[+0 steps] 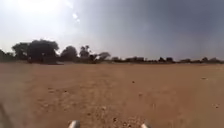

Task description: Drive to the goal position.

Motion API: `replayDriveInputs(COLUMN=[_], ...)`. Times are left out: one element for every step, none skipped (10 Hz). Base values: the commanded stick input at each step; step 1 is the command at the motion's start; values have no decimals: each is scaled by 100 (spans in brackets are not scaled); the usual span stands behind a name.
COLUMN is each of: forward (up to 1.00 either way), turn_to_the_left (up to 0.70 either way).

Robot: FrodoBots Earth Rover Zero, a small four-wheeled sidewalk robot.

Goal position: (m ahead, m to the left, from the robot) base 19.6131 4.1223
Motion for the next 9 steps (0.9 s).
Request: replayDriveInputs(forward=[100,100,100,100,100,100,100,100,100], turn_to_the_left=[0,0,0,0,0,0,0,0,0])
